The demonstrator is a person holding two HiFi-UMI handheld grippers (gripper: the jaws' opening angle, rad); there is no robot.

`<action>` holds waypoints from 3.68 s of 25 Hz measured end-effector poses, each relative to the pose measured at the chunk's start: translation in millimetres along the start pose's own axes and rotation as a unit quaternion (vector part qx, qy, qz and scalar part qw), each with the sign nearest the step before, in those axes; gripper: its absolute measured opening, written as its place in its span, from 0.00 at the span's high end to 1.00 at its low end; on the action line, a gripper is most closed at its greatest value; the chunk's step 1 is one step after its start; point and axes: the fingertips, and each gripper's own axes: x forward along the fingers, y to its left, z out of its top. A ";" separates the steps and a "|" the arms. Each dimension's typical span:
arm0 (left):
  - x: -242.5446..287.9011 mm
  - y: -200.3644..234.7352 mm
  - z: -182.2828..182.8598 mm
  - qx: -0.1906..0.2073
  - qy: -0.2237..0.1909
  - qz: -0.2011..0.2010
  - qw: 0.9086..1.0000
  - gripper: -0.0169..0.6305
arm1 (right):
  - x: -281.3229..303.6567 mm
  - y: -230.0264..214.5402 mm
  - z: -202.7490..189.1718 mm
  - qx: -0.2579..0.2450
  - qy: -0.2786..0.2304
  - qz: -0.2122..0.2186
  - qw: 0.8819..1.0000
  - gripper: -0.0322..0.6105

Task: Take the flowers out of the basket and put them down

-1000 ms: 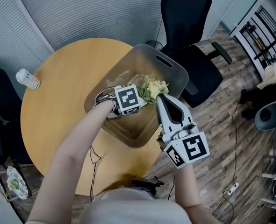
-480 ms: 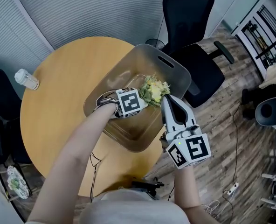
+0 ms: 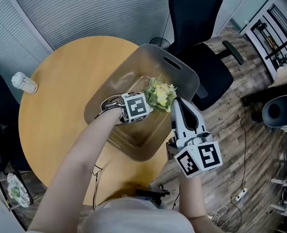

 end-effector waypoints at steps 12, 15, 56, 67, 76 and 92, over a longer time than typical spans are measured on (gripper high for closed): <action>8.6 5.2 3.2 -0.034 -0.022 -0.002 0.999 0.46 | 1.8 2.6 -0.5 -0.019 -0.005 -0.009 1.000 0.91; 8.0 6.1 3.4 -0.039 -0.025 -0.004 0.999 0.46 | 2.8 5.6 -1.5 -0.035 -0.003 -0.009 0.999 0.91; -88.2 1.6 36.4 0.004 -0.122 0.074 0.990 0.47 | -33.0 25.0 35.4 -0.032 -0.032 -0.002 0.999 0.91; -127.6 -4.4 47.5 0.004 -0.150 0.098 0.984 0.47 | -45.8 33.5 53.4 -0.038 -0.048 0.003 0.998 0.91; -151.3 -17.4 52.8 0.003 -0.171 0.115 0.979 0.47 | -64.7 38.5 55.1 -0.037 -0.057 0.002 0.998 0.91; -200.4 -30.6 63.9 -0.009 -0.241 0.140 0.960 0.47 | -84.5 54.4 60.7 -0.043 -0.065 0.003 0.997 0.91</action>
